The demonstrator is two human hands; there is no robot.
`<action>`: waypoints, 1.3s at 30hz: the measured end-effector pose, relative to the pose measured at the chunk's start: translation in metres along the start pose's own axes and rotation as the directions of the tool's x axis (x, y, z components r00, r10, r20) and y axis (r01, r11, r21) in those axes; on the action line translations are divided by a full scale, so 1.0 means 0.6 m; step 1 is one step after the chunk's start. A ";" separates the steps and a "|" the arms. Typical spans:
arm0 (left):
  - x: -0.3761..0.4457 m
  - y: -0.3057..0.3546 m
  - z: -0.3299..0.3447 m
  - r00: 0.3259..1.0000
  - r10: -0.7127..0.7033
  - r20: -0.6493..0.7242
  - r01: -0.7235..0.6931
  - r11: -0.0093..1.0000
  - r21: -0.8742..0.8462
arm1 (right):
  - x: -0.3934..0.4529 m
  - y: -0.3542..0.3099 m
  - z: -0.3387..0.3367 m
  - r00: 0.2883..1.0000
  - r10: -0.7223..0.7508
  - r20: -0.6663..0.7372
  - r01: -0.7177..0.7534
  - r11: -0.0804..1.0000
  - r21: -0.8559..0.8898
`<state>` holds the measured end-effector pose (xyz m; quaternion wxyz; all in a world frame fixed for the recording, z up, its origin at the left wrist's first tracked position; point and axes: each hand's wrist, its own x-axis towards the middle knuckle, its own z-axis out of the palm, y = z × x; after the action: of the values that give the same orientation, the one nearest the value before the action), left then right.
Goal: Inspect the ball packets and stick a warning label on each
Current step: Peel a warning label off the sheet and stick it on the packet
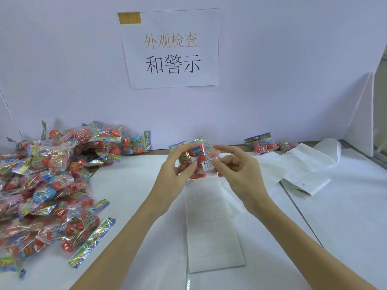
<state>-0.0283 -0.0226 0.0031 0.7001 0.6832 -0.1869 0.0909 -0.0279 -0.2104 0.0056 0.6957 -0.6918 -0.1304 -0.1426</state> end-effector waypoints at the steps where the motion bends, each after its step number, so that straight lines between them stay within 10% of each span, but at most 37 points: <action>1: -0.001 -0.001 0.003 1.000 0.001 0.011 -0.001 1.000 0.012 | -0.001 0.002 0.001 1.000 0.002 -0.007 -0.002 1.000 -0.007; 26: -0.005 -0.002 0.018 0.992 -0.005 -0.127 0.008 1.000 0.021 | -0.013 0.006 0.016 0.996 -0.037 -0.084 0.028 0.994 -0.107; 32: -0.001 -0.007 0.009 0.990 -0.015 -0.138 0.010 0.999 -0.036 | 0.002 0.003 -0.014 0.970 -0.222 0.103 0.238 0.758 -0.607; 39: 0.000 0.000 0.004 1.000 0.000 -0.031 -0.001 0.999 -0.038 | 0.005 -0.007 -0.011 0.955 0.217 0.203 -0.210 0.976 -0.056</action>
<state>-0.0290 -0.0248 0.0033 0.7159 0.6680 -0.1778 0.0981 -0.0265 -0.2173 0.0106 0.6778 -0.7246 -0.1248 0.0044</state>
